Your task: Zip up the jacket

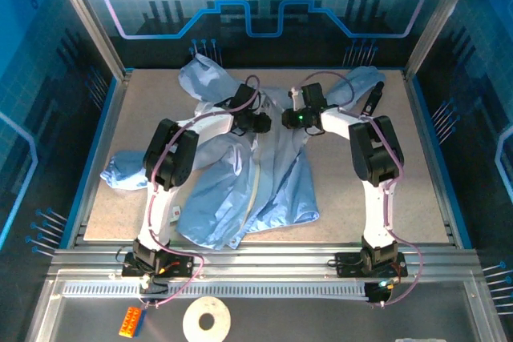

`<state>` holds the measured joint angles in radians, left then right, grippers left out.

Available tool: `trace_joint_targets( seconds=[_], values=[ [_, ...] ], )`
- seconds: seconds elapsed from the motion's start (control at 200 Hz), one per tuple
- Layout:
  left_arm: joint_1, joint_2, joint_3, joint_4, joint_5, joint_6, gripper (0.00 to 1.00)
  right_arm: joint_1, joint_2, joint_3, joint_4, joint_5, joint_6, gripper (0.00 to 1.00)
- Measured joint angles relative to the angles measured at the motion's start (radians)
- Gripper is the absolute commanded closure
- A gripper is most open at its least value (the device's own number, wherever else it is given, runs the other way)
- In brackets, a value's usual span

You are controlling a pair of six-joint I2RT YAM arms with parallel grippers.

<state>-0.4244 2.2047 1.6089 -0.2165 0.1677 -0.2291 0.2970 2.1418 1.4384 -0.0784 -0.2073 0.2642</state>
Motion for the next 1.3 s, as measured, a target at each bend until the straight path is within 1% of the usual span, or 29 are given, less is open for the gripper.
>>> trace_joint_targets(
  seconds=[0.1, 0.18, 0.24, 0.365, 0.47, 0.57, 0.715, 0.82, 0.921, 1.091, 1.301],
  values=[
    [0.025, -0.008, -0.049, 0.099, 0.055, 0.044, 1.0, -0.015, -0.034, -0.056, 0.011, 0.018, 0.021, 0.99],
    [0.041, -0.014, -0.082, 0.156, 0.102, 0.093, 1.0, -0.038, -0.058, -0.092, 0.031, 0.017, 0.047, 0.98],
    [0.049, -0.014, -0.087, 0.193, 0.14, 0.129, 1.0, -0.059, -0.068, -0.107, 0.044, 0.013, 0.071, 0.92],
    [0.059, -0.027, -0.088, 0.285, 0.21, 0.194, 1.0, -0.105, -0.076, -0.111, 0.064, -0.005, 0.11, 0.72],
    [0.066, -0.048, -0.088, 0.353, 0.257, 0.244, 1.0, -0.138, -0.1, -0.111, 0.076, -0.026, 0.133, 0.65],
    [0.069, -0.065, -0.1, 0.396, 0.276, 0.285, 1.0, -0.159, -0.145, -0.111, 0.088, -0.062, 0.135, 0.59],
    [0.068, -0.073, -0.137, 0.424, 0.275, 0.342, 1.0, -0.159, -0.212, -0.098, 0.116, -0.155, 0.129, 0.56],
    [0.068, -0.074, -0.162, 0.425, 0.271, 0.369, 1.0, -0.139, -0.213, -0.035, 0.107, -0.213, 0.12, 0.55],
    [0.064, -0.097, -0.22, 0.44, 0.264, 0.391, 1.0, -0.108, -0.198, 0.032, 0.108, -0.257, 0.121, 0.55],
    [0.055, -0.122, -0.304, 0.492, 0.264, 0.42, 1.0, -0.062, -0.084, 0.159, 0.126, -0.354, 0.159, 0.56],
    [0.055, -0.129, -0.347, 0.548, 0.268, 0.458, 1.0, -0.056, 0.058, 0.25, 0.133, -0.49, 0.198, 0.6]
  ],
)
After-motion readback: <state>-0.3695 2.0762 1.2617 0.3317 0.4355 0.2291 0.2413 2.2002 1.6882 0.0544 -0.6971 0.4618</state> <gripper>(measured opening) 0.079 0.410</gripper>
